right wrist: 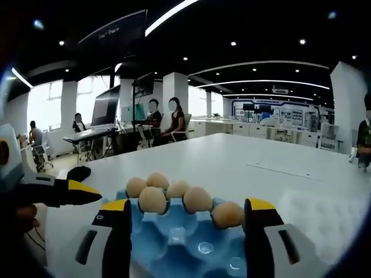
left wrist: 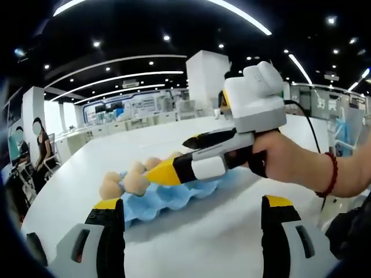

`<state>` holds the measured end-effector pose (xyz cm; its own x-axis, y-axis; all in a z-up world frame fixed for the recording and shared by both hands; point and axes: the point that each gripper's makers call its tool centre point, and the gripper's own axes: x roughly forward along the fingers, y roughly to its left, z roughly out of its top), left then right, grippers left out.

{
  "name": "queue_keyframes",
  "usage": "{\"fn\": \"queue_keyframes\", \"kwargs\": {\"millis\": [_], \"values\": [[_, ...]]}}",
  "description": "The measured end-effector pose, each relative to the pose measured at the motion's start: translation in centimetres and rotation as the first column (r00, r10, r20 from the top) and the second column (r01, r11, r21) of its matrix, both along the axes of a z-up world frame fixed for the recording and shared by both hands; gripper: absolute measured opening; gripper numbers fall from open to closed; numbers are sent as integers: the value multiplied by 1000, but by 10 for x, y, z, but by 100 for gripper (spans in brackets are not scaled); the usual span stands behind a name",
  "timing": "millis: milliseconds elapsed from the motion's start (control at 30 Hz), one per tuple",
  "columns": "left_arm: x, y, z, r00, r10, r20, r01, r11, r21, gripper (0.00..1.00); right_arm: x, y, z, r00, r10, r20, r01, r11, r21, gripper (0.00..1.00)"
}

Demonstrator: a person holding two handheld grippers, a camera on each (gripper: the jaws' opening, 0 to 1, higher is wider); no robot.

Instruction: Place the egg into an empty slot of the egg tray after lifting it from the table, then release the egg inside the slot.

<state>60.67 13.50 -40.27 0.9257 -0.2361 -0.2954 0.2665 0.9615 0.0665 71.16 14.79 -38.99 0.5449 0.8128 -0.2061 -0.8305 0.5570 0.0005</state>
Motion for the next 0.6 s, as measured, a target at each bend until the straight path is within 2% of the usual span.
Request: {"fn": "queue_keyframes", "kwargs": {"millis": [400, 467, 600], "values": [[1, -4, 4, 1000, -2, 19, 3, 1000, -19, 100, 2, -24, 4, 1000, -25, 2, 25, 1000, -4, 89], [2, -4, 2, 1000, 6, 12, -6, 1000, -19, 100, 2, -30, 1, 1000, -28, -10, 28, 999, -23, 89], [3, -5, 0, 1000, 5, 9, -5, 1000, -21, 100, 8, -45, 3, 998, -59, -26, 59, 998, -3, 89]]}}
